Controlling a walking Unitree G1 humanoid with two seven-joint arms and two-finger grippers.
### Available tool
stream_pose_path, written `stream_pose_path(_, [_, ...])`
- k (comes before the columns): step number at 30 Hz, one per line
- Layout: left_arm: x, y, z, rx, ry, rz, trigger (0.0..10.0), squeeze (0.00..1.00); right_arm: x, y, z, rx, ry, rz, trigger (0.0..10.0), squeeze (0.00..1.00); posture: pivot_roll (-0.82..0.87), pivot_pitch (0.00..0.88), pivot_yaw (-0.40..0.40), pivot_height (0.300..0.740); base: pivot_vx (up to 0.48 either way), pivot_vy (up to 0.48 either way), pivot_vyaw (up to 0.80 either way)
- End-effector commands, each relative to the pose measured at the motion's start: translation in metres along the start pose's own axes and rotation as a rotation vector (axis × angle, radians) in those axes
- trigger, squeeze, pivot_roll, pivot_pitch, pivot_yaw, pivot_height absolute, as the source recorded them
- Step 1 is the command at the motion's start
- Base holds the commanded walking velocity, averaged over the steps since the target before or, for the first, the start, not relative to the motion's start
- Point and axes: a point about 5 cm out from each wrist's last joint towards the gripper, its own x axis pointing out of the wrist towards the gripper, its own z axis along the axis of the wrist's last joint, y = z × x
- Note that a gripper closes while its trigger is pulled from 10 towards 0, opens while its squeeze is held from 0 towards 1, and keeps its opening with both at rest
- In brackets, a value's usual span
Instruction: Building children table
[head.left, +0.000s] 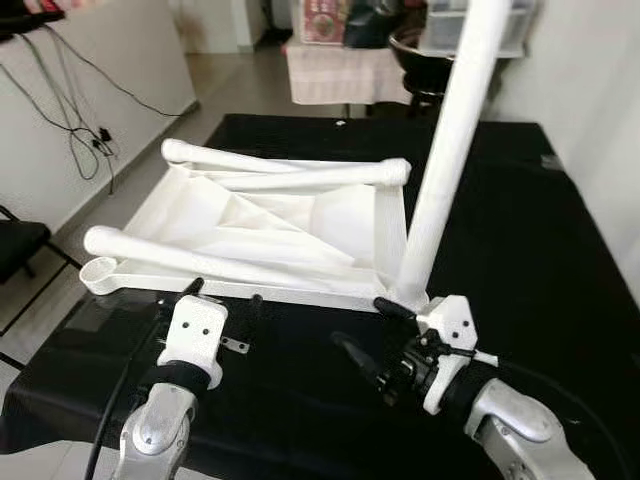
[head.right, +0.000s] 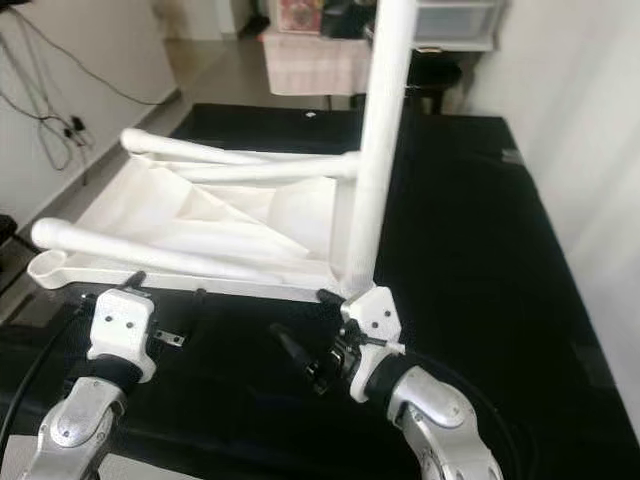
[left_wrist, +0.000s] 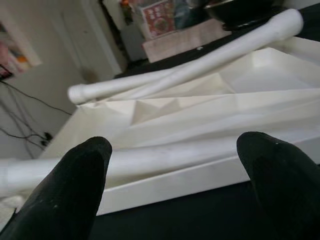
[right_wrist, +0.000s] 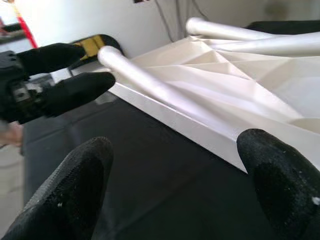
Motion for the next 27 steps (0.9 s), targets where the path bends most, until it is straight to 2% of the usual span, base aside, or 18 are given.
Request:
stream_pose_path(1, [-0.003,0.003,0.004,0.06,-0.037,0.051,10.0,0.06,0.004,0.003,-0.002,-0.012,-0.003,0.057,10.0,0.0,-0.02,0.045,0.023,0.74,0.0,0.0,0.0])
stream_pose_path(2, [-0.005,0.004,0.005,0.08,-0.045,0.083,10.0,0.54,0.009,0.001,-0.002,-0.031,-0.007,0.064,10.0,0.0,-0.01,0.038,0.015,0.74,0.0,0.0,0.0])
stream_pose_path(5, [-0.008,0.004,0.005,0.095,-0.04,0.11,10.0,0.54,0.016,-0.002,-0.003,-0.056,-0.016,0.067,10.0,0.0,0.0,0.031,0.013,0.74,0.0,0.0,0.0])
stream_pose_path(6, [-0.011,0.003,0.005,0.127,-0.041,0.122,10.0,0.49,0.023,-0.005,-0.004,-0.083,-0.021,0.056,10.0,0.0,0.0,0.026,0.01,0.74,0.0,0.0,0.0])
stream_pose_path(8, [-0.012,0.003,0.005,0.138,-0.042,0.126,10.0,0.49,0.025,-0.005,-0.004,-0.09,-0.022,0.054,10.0,0.0,0.0,0.026,0.01,0.74,0.0,0.0,0.0])
stream_pose_path(9, [-0.013,0.005,0.0,0.149,0.029,0.15,10.0,0.38,0.028,-0.008,-0.005,-0.089,-0.022,0.027,10.0,0.0,0.0,0.019,0.01,0.74,0.0,0.0,0.0])
stream_pose_path(10, [-0.013,0.005,0.0,0.149,0.029,0.15,10.0,0.38,0.028,-0.008,-0.005,-0.089,-0.022,0.027,10.0,0.0,0.0,0.019,0.01,0.74,0.0,0.0,0.0])
stream_pose_path(11, [-0.014,0.005,-0.006,0.139,0.102,0.129,10.0,0.08,0.03,-0.011,-0.005,-0.088,-0.025,0.001,10.0,0.0,0.0,0.017,0.013,0.74,0.0,0.0,0.0])
stream_pose_path(12, [-0.014,0.005,-0.006,0.139,0.102,0.129,10.0,0.08,0.03,-0.011,-0.005,-0.088,-0.025,0.001,10.0,0.0,0.0,0.017,0.013,0.74,0.0,0.0,0.0])
stream_pose_path(13, [-0.016,0.004,-0.011,0.086,0.137,0.114,10.0,0.0,0.033,-0.015,-0.006,-0.079,-0.027,-0.037,10.0,0.0,0.0,0.012,0.019,0.74,0.0,0.0,0.0])
stream_pose_path(14, [-0.016,0.004,-0.011,0.086,0.137,0.114,10.0,0.0,0.033,-0.015,-0.006,-0.079,-0.027,-0.037,10.0,0.0,0.0,0.012,0.019,0.74,0.0,0.0,0.0])
stream_pose_path(16, [-0.018,-0.002,-0.02,0.035,0.162,0.085,10.0,0.0,0.037,-0.023,-0.007,-0.063,-0.033,-0.107,10.0,0.0,-0.02,0.014,0.031,0.74,0.0,0.0,0.0])
stream_pose_path(21, [-0.019,-0.007,-0.025,0.014,0.169,0.064,10.0,0.0,0.039,-0.025,-0.007,-0.054,-0.043,-0.121,10.0,0.0,-0.02,0.015,0.038,0.74,0.0,0.0,0.0])
stream_pose_path(27, [-0.013,-0.01,-0.023,-0.066,0.117,0.035,10.0,0.0,0.046,-0.033,-0.009,-0.062,-0.042,-0.171,10.0,0.0,-0.01,0.014,0.031,0.74,0.0,0.0,0.0])
